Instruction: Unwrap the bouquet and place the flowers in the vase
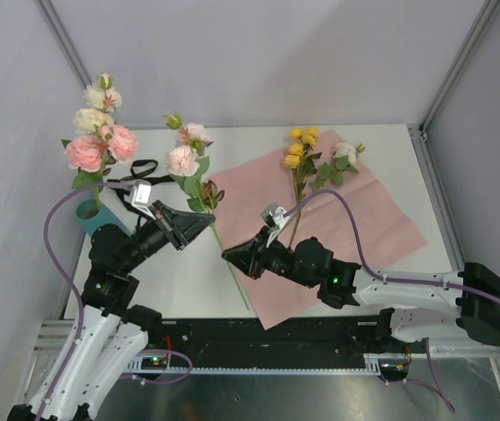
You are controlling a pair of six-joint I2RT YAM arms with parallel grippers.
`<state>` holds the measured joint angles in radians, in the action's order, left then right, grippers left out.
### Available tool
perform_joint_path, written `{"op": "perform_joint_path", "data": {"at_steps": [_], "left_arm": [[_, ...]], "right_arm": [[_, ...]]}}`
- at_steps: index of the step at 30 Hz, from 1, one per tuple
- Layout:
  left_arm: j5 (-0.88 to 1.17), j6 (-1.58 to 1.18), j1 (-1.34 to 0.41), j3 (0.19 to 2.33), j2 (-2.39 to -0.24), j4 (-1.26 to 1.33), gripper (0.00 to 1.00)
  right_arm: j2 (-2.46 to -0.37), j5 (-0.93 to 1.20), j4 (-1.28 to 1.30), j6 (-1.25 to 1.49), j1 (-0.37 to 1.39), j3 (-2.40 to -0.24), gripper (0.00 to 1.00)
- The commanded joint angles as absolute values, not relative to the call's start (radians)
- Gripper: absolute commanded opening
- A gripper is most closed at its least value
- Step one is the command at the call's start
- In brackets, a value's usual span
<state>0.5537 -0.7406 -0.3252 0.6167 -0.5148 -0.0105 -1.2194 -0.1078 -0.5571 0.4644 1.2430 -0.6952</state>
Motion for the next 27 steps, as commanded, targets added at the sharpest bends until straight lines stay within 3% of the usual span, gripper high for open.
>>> {"op": "perform_joint_path", "data": {"at_steps": [1,6,14,27], "left_arm": [[0.552,-0.701,-0.334,0.607,-0.453,0.043,0.00],[0.504,-0.650,-0.334,0.599,-0.385,0.021,0.00],[0.263,-0.478,-0.334,0.711,-0.313,-0.235,0.00],[-0.249,-0.176,-0.335,0.914,-0.222,-0.309,0.00]], "right_arm": [[-1.216,-0.129,-0.589,0.438,1.249,-0.696,0.24],[-1.211,-0.158,-0.572,0.439,1.250,-0.696,0.63],[-1.204,-0.199,-0.531,0.454,1.251,-0.696,0.96],[-1.193,-0.247,-0.494,0.446,1.250,-0.696,0.99]]}}
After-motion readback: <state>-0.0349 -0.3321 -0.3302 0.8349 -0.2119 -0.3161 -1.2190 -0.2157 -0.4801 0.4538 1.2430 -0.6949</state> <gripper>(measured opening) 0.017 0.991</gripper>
